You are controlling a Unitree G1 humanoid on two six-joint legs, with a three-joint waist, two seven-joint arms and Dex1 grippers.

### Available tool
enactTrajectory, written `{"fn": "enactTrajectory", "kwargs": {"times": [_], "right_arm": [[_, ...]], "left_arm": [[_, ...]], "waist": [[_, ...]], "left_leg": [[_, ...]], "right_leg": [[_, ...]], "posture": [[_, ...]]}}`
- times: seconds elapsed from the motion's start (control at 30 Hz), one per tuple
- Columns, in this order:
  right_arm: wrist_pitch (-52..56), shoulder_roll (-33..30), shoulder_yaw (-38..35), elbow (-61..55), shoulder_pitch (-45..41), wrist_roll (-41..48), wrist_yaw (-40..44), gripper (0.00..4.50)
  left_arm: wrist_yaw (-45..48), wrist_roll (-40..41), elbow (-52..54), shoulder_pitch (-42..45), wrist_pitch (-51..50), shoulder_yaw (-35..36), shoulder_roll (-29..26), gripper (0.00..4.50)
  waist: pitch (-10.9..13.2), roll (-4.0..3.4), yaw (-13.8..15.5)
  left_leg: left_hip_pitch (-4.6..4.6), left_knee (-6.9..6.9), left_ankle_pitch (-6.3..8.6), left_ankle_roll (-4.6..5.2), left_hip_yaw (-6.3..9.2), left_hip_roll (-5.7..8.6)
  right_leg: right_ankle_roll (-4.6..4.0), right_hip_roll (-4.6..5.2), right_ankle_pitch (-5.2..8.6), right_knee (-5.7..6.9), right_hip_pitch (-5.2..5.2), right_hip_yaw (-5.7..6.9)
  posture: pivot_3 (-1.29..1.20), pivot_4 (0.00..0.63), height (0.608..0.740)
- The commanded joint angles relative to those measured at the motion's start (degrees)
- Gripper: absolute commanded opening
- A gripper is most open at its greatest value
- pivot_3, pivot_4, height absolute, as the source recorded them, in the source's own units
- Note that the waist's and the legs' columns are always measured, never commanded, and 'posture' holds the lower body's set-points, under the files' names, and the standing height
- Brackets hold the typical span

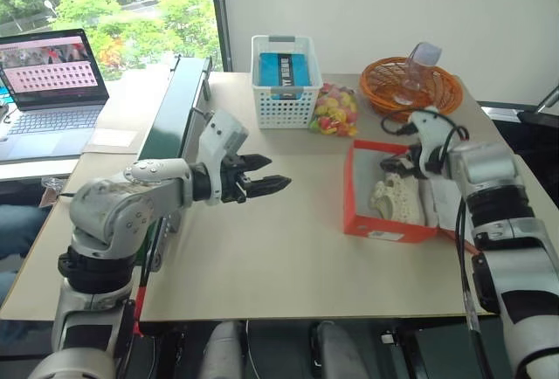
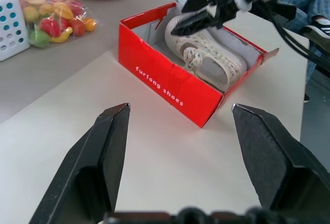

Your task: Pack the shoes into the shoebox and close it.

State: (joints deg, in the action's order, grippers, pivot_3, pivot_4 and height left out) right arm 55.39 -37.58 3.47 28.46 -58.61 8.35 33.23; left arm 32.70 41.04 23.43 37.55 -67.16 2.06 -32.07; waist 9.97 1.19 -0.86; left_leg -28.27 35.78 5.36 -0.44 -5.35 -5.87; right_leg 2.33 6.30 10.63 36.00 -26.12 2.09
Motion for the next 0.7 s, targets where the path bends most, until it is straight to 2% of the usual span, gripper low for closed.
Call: {"fn": "enactTrajectory", "kwargs": {"times": [0.03,0.13,0.3,0.5,0.7], "right_arm": [[8.35,0.07,-5.96,-12.37,-5.60,4.91,-0.13,4.41],[5.50,1.58,-7.12,-18.86,-5.43,7.24,1.13,4.41],[5.71,7.71,-12.20,-31.17,1.18,22.03,11.62,4.50],[-0.82,9.38,-5.43,-37.63,11.53,21.92,14.46,4.50],[-5.92,11.33,-2.49,-35.71,15.50,19.76,13.25,4.50]], "left_arm": [[-1.87,1.33,1.21,0.28,-0.97,3.39,-0.12,3.37],[-3.35,0.40,0.64,0.31,-0.69,3.97,-0.60,3.37],[-9.50,-4.56,-1.80,-0.46,1.37,6.44,-1.29,4.44],[-16.99,-11.36,-0.46,-6.99,5.65,10.79,-1.23,4.44],[-21.56,-16.00,0.67,-16.30,12.49,17.12,0.72,4.44]], "waist": [[0.00,0.00,0.03],[-0.01,0.01,0.24],[-0.01,0.02,0.38],[-0.05,0.05,0.61],[-0.09,0.11,0.70]], "left_leg": [[0.02,0.00,0.00,0.00,0.00,0.00],[0.05,-0.04,0.01,-0.01,0.05,-0.02],[0.03,-0.02,0.01,-0.02,0.04,-0.01],[0.04,0.00,0.01,-0.02,0.06,0.00],[0.05,0.01,0.01,-0.07,0.03,-0.02]], "right_leg": [[-0.01,0.00,0.01,0.05,-0.01,0.00],[-0.05,-0.02,0.06,0.06,0.02,0.04],[-0.03,-0.01,0.05,0.02,0.07,0.04],[-0.08,-0.02,-0.02,0.01,0.11,0.04],[-0.22,-0.01,0.07,0.04,0.05,0.05]], "posture": [[0.00,0.150,0.735],[0.00,0.150,0.735],[0.00,0.150,0.735],[0.00,0.150,0.735],[0.00,0.150,0.735]]}}
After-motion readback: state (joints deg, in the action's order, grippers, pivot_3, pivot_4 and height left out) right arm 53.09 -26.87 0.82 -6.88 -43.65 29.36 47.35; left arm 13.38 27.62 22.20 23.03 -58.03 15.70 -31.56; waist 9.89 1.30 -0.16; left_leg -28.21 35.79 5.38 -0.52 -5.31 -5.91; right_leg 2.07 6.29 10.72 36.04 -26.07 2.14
